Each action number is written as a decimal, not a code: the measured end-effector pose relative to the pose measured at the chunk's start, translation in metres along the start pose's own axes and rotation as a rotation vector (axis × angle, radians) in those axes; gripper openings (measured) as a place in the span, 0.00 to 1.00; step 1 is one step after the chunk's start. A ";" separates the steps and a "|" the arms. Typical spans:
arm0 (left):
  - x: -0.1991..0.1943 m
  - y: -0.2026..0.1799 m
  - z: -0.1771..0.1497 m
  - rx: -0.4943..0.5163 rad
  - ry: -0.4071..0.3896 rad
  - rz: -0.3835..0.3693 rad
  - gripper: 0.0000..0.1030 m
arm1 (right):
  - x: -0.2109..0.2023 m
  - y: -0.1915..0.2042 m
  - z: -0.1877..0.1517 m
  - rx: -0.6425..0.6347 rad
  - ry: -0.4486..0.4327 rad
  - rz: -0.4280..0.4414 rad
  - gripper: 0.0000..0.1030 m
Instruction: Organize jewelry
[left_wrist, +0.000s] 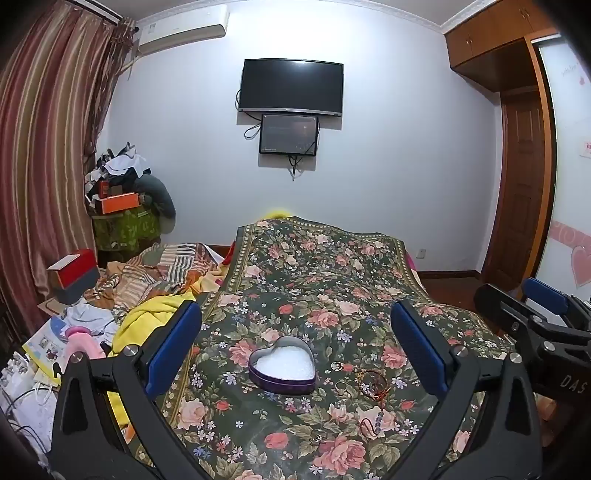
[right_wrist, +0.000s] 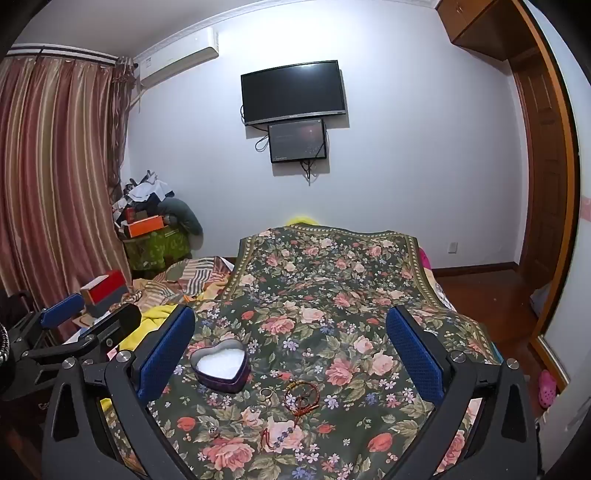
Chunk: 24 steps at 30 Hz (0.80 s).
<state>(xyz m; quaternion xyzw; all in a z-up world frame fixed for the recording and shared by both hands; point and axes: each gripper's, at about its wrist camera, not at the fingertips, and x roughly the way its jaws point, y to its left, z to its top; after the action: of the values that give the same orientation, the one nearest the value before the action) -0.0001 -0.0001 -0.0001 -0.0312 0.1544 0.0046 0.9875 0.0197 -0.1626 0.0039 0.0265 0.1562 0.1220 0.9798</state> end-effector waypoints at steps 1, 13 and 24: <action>0.000 0.000 0.000 0.000 0.000 0.000 1.00 | 0.000 0.000 0.000 0.000 0.000 0.000 1.00; 0.003 -0.006 -0.008 0.002 0.006 -0.003 1.00 | 0.000 -0.003 -0.001 0.000 -0.006 -0.002 1.00; 0.004 -0.002 -0.003 0.002 0.004 0.000 1.00 | 0.001 -0.002 0.001 0.005 -0.007 0.000 1.00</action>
<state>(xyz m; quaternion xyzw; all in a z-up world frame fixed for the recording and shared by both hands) 0.0027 -0.0023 -0.0043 -0.0303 0.1564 0.0043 0.9872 0.0212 -0.1647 0.0041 0.0292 0.1531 0.1213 0.9803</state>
